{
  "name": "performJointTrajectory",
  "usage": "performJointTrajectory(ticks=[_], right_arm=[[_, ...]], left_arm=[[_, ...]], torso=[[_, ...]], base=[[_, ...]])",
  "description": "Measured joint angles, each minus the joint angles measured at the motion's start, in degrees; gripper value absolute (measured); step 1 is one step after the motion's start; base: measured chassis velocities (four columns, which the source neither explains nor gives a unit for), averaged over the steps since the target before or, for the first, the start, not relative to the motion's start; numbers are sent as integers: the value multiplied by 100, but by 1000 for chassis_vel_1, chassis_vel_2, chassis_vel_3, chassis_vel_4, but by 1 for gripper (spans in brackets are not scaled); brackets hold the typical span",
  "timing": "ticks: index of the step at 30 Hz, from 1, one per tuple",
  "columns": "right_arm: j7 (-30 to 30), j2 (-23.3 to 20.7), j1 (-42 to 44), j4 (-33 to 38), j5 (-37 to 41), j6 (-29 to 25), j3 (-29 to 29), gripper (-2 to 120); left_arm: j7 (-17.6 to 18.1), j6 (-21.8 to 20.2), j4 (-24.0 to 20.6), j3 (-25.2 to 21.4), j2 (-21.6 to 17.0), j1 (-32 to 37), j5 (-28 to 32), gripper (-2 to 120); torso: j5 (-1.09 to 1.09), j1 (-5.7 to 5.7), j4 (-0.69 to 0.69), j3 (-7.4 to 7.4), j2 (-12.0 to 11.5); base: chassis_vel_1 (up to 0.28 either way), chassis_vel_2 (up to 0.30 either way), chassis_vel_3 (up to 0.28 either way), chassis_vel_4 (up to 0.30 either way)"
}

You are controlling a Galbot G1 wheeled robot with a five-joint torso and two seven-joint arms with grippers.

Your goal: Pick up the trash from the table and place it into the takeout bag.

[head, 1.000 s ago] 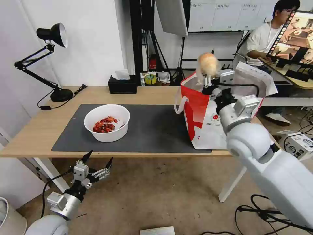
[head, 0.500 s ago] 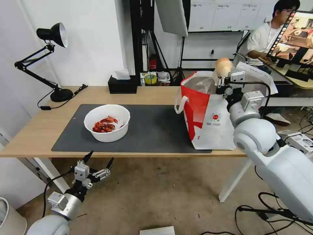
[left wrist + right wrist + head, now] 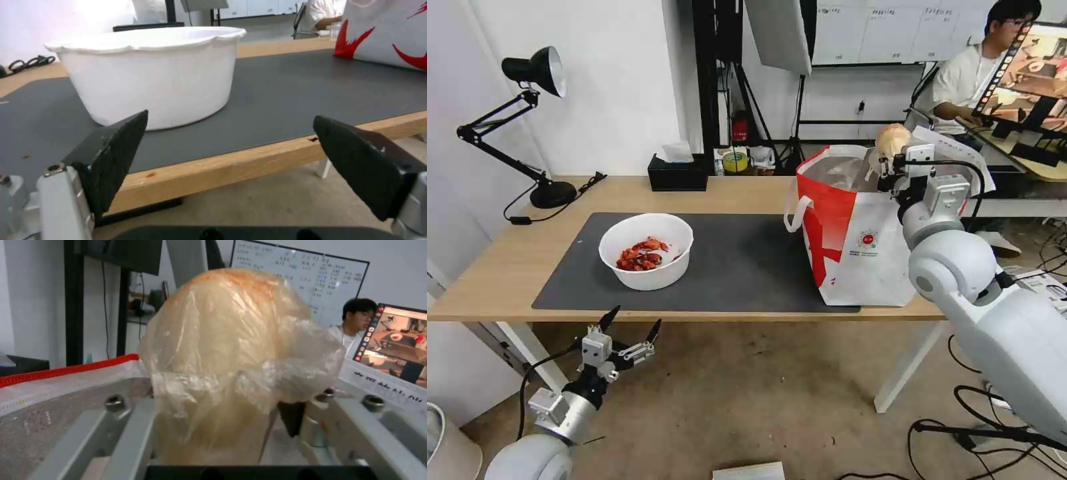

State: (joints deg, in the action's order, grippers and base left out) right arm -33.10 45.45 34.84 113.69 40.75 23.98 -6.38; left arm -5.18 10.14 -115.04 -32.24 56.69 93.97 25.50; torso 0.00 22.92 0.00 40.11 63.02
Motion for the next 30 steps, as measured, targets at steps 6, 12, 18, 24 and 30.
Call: performJointTrajectory(ticks=[6, 12, 18, 24, 30], right_arm=[[-5, -15, -10, -1, -7, 14, -9, 67], [-6, -35, 27, 18, -16, 31, -43, 87], [5, -78, 86, 56, -17, 53, -76, 100], [13, -105, 125, 89, -8, 58, -80, 100], [34, -120, 117, 154, 246, -153, -85, 100]], left_arm=[[0, 0, 2, 19, 4, -16, -8, 100], [0, 0, -19, 19, 2, -6, -10, 100], [0, 0, -50, 0, -1, 10, -12, 100], [0, 0, -77, -19, -16, 11, -10, 100], [0, -2, -111, -26, -1, 27, -9, 100]], torso=[[0, 0, 0, 0, 0], [0, 0, 0, 0, 0], [0, 0, 0, 0, 0], [0, 0, 0, 0, 0], [0, 0, 0, 0, 0]], base=[[0, 0, 0, 0], [0, 0, 0, 0], [0, 0, 0, 0], [0, 0, 0, 0], [0, 0, 0, 0]])
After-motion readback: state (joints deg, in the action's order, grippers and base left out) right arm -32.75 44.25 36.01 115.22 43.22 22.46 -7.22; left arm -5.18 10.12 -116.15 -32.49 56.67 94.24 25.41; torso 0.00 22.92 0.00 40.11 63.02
